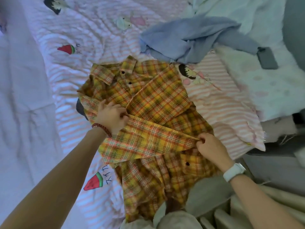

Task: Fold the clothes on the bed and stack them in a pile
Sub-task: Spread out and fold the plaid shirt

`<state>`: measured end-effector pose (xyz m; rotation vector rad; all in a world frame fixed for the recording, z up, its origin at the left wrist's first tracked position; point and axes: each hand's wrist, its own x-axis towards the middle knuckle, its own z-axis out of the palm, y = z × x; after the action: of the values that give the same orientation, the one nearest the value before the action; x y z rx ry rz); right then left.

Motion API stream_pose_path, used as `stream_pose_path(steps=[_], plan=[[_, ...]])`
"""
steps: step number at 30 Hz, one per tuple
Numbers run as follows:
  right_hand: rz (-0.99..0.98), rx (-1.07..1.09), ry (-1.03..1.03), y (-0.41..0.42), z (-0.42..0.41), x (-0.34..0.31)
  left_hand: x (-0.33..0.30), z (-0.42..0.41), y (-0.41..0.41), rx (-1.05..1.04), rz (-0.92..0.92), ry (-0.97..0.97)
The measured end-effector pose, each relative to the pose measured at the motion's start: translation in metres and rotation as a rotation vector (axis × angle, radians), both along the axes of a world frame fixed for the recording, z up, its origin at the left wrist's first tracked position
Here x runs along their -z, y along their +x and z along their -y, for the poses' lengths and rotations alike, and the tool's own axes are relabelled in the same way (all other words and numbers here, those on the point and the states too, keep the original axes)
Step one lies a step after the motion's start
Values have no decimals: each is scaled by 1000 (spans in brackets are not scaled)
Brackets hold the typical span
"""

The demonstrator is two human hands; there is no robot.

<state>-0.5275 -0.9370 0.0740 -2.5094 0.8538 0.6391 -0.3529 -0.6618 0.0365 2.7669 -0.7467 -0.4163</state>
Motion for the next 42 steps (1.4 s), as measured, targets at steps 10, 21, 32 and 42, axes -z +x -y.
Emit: stream_pose_path(steps=[10, 21, 32, 42], plan=[[163, -17, -74, -20, 58, 7, 6, 23, 16, -254, 57, 15], [163, -204, -239, -8, 60, 47, 28, 59, -43, -434, 127, 71], [332, -926, -100, 37, 49, 91, 71, 42, -63, -625, -235, 283], [588, -735, -39, 253, 17, 71, 42, 22, 49, -793, 124, 122]])
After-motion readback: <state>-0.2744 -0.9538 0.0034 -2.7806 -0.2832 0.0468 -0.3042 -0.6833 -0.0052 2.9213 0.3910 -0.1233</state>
